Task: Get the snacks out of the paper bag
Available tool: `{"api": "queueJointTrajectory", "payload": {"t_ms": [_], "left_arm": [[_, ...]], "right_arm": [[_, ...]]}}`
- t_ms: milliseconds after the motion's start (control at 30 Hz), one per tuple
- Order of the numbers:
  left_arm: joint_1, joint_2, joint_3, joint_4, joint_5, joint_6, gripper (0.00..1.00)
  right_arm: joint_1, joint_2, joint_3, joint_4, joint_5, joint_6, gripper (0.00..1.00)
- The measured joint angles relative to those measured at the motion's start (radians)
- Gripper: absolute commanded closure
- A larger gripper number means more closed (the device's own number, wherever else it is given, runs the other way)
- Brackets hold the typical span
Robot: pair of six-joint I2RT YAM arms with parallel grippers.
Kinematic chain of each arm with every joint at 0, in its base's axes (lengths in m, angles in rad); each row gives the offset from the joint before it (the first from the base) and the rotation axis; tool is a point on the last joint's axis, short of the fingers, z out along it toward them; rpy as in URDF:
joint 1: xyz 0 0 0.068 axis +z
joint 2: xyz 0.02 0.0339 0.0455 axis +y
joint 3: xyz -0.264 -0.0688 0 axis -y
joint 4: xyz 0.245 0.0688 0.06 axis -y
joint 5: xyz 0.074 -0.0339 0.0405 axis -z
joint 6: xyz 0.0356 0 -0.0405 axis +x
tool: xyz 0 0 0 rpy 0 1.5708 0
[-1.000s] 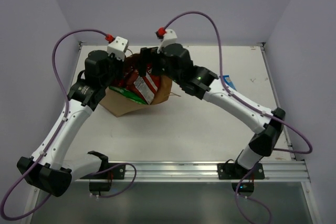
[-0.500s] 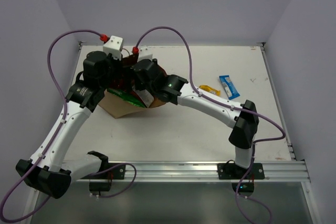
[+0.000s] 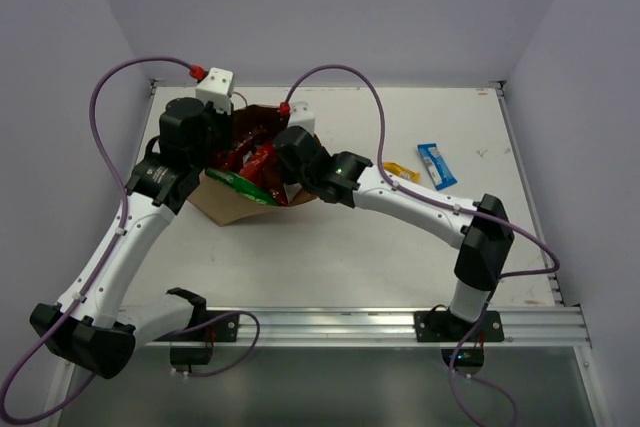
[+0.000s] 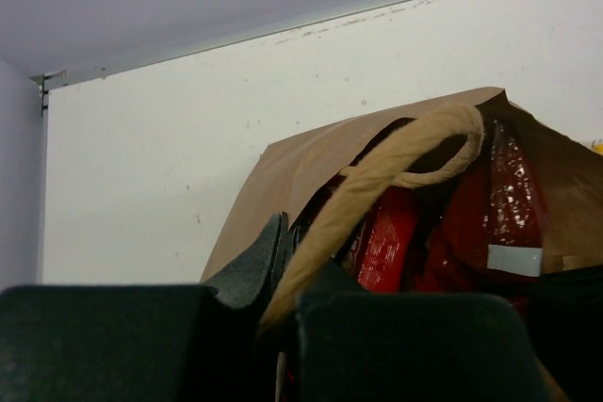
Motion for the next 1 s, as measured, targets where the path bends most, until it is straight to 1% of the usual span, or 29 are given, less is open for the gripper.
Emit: {"api": "queueJointTrajectory", "payload": {"t_ms": [167,333,433,667,833,933,1000], "left_arm": [[0.000,0.001,0.000,0.000,-0.008,0.000,1.00],[0.000,0.005,-0.009,0.014,-0.031,0.000,1.00],[0.000,0.011,-0.014,0.025,-0.047,0.001,1.00],[0.002,0.029,-0.014,0.043,-0.098,0.000,1.00],[0.013,0.041,-0.014,0.051,-0.126,0.001,1.00],[0.018,0.044,-0.014,0.056,-0.133,0.002,1.00],[0.019,0.045,-0.014,0.058,-0.134,0.004,1.00]], "right_arm": [[-0.037,-0.099,-0.049,-0.016,-0.070,0.037,1.00],[-0.065,-0.182,-0.040,-0.006,-0.160,0.015,1.00],[-0.069,-0.202,0.014,0.014,-0.225,-0.021,1.00],[-0.069,-0.203,0.199,0.086,-0.360,-0.119,1.00],[-0.079,-0.231,0.270,0.120,-0.379,-0.181,1.00],[-0.116,-0.293,0.256,0.117,-0.365,-0.215,1.00],[-0.167,-0.364,0.208,0.116,-0.351,-0.228,1.00]]}}
